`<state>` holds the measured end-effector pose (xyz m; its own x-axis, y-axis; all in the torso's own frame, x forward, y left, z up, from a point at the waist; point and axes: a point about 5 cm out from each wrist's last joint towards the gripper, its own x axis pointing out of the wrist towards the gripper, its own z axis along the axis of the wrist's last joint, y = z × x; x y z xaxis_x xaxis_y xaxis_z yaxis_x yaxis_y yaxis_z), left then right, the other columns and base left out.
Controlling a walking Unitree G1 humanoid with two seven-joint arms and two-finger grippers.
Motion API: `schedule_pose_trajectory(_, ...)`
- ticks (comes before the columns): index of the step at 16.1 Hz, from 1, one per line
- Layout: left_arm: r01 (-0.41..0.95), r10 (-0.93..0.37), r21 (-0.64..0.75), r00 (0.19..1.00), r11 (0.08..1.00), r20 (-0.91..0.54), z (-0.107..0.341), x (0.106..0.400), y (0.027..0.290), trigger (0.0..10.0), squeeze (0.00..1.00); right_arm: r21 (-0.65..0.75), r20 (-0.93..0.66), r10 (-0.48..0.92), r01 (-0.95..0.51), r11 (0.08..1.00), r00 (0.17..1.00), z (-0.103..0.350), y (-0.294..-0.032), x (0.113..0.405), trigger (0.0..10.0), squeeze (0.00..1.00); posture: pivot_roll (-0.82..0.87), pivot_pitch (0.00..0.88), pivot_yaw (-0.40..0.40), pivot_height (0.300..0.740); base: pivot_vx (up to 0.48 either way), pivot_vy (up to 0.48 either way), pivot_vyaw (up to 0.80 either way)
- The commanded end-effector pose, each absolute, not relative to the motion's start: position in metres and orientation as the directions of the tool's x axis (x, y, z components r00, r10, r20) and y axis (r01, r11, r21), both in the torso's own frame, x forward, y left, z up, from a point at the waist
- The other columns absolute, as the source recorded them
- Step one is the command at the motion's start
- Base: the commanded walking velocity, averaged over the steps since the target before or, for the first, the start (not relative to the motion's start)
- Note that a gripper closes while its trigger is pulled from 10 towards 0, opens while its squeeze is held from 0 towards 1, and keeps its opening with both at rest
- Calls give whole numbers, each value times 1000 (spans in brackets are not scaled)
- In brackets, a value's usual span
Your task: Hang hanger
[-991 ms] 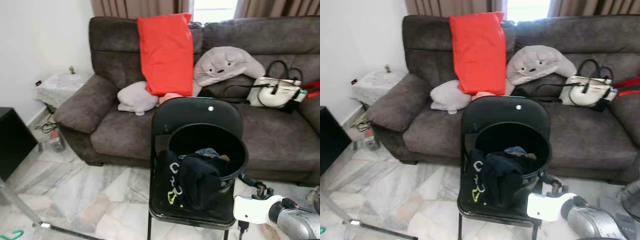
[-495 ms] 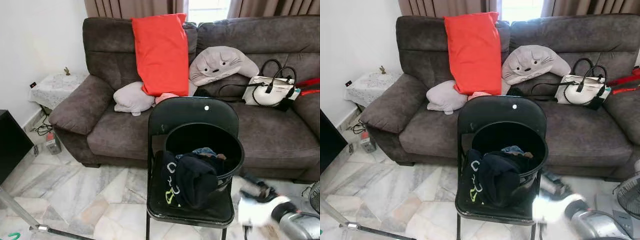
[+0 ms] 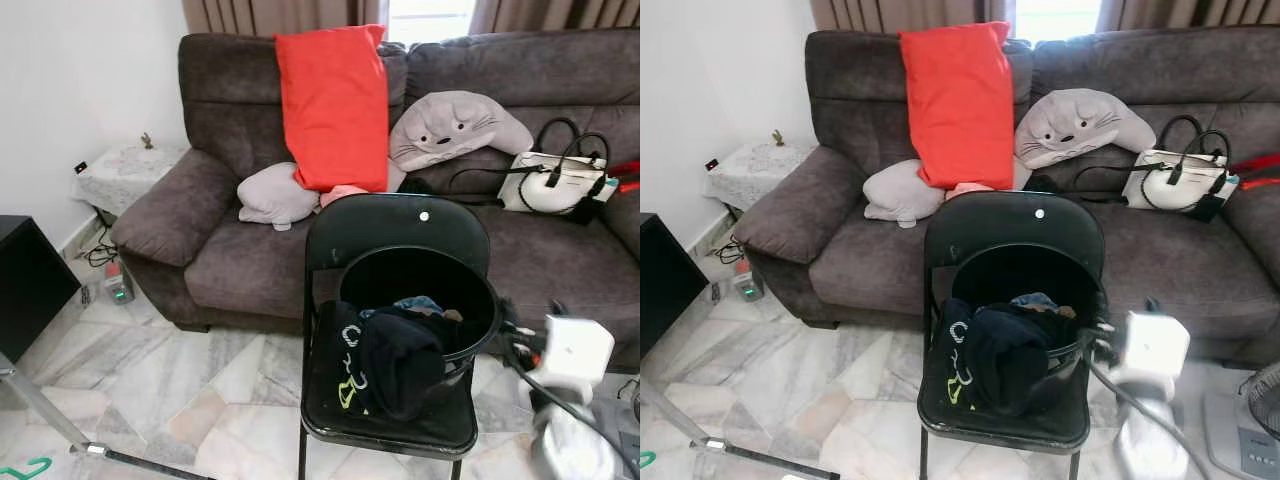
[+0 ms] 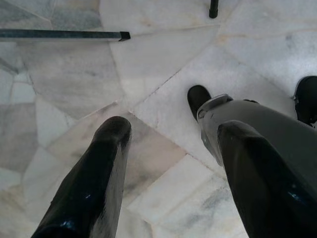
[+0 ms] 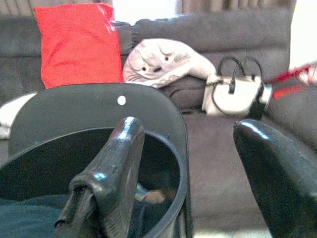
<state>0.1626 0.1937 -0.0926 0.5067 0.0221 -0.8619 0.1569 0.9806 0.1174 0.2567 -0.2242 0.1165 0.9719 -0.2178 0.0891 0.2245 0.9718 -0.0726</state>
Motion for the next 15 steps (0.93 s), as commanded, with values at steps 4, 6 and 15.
schedule_pose_trajectory(4,139,37,125,511,982,-859,-92,162,198,10000,0,10,60,-198,197,980,978,117,-211,248,10000,0,-142,22,95,740,0,0,0)
schedule_pose_trajectory(6,135,40,126,512,983,-858,-92,162,199,10000,0,28,42,-192,191,981,981,115,-205,243,10000,0,-137,23,90,740,126,0,0)
schedule_pose_trajectory(15,141,33,122,512,982,-858,-93,161,198,10000,0,-12,50,-134,134,991,990,118,-195,247,10000,0,-146,5,88,740,319,0,0)
